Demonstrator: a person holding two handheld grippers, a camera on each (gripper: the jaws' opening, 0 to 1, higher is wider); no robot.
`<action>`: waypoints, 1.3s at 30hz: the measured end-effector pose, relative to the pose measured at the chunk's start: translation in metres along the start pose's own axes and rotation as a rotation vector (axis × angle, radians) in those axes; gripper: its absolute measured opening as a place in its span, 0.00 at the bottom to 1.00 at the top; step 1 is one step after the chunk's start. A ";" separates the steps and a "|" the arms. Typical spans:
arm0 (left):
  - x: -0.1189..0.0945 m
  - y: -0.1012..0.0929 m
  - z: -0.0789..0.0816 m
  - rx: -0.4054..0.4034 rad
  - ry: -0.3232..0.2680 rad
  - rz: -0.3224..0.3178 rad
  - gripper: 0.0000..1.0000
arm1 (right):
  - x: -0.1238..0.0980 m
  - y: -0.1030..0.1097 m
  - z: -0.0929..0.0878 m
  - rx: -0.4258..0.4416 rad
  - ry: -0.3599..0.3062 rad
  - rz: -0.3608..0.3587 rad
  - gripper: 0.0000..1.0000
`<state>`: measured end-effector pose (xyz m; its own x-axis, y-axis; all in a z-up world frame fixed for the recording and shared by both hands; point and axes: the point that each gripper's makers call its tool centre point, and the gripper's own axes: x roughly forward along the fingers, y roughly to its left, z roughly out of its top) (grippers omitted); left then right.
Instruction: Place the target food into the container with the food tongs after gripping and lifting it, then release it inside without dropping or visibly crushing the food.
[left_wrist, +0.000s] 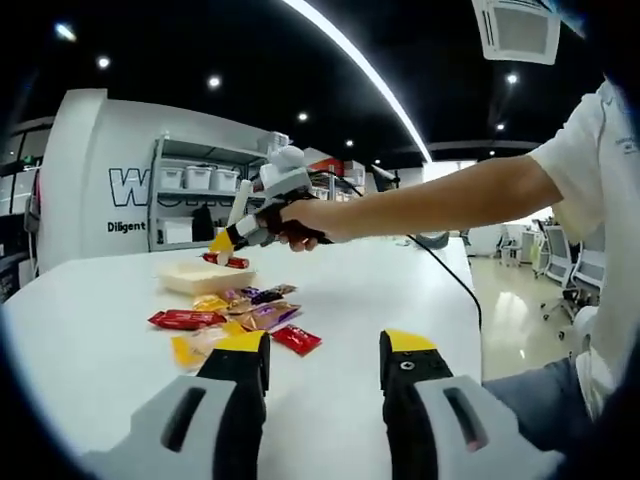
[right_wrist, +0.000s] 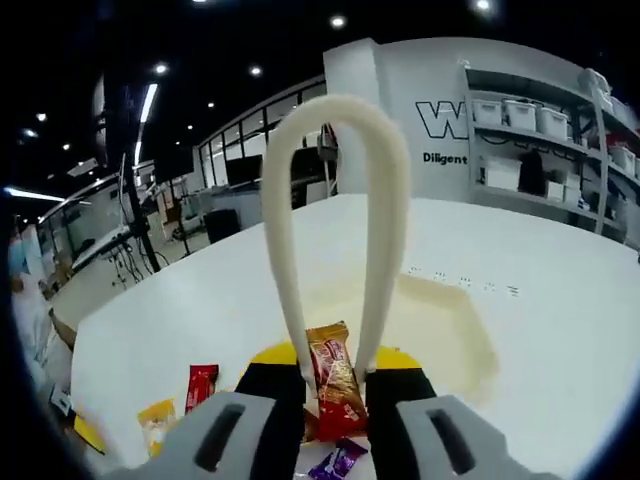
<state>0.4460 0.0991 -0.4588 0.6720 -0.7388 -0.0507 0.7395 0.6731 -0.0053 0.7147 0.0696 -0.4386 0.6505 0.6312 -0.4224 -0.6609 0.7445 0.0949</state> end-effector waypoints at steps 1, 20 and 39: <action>0.000 0.000 0.000 0.001 0.001 0.001 0.43 | 0.001 0.001 -0.001 -0.005 -0.001 0.001 0.16; 0.000 -0.001 -0.002 0.007 0.004 0.003 0.42 | 0.032 -0.014 -0.024 -0.055 0.104 -0.003 0.16; 0.000 0.000 0.001 0.002 -0.008 0.020 0.39 | 0.037 -0.028 -0.015 -0.115 0.059 -0.073 0.20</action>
<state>0.4460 0.0991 -0.4576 0.6867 -0.7257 -0.0426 0.7263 0.6873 -0.0024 0.7516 0.0689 -0.4699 0.6775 0.5596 -0.4773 -0.6532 0.7561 -0.0407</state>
